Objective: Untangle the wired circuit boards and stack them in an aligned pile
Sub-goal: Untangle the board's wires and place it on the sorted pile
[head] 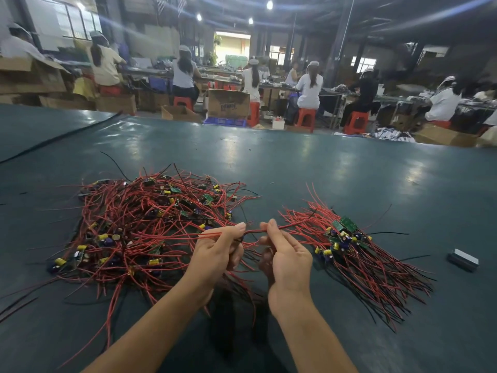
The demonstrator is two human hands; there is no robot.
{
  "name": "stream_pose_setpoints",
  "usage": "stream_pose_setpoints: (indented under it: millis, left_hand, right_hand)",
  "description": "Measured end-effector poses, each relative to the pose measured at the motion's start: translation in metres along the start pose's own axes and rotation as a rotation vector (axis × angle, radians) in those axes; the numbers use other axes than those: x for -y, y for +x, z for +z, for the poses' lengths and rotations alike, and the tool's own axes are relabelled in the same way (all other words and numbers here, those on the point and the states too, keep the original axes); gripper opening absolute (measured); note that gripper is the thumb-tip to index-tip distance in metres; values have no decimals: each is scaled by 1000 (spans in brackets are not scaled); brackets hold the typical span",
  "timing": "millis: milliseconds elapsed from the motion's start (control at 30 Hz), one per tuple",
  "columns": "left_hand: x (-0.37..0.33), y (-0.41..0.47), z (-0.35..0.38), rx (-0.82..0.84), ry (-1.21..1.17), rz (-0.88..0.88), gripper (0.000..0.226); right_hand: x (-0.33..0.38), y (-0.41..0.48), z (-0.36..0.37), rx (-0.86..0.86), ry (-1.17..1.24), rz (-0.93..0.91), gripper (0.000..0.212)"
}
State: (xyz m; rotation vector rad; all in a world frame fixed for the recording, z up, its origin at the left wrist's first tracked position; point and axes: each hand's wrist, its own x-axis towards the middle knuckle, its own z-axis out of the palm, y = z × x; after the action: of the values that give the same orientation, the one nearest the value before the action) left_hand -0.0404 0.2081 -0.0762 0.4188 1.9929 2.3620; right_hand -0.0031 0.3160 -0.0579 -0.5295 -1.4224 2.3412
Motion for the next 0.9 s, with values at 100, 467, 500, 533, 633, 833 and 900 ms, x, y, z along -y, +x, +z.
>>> stream_pose_setpoints:
  millis: [100,467,500,533,633,833,900]
  left_hand:
    - [1,1,-3,7,32,28,56]
    - [2,4,-8,2,24,11,42]
    - [1,3,-8,18,32,12,44]
    - [1,3,-8,33,35,14,45]
    - [1,2,-7,56,40,19,43]
    - [0,3,-10,30,-8,11,39]
    - [-1,3,-11,34,8,7,43]
  right_hand:
    - [5,8,-4,-69,40,15,30]
    - [5,10,-6,-127,-3,-101,30]
    - [6,10,-6,-138,48,-86,31]
    - [7,11,-6,-153,101,-65,31]
    - [9,12,-7,-190,179,19,25]
    - [13,14,-9,-159,219,141,15]
    - [14,14,-10,-146,215,124,14]
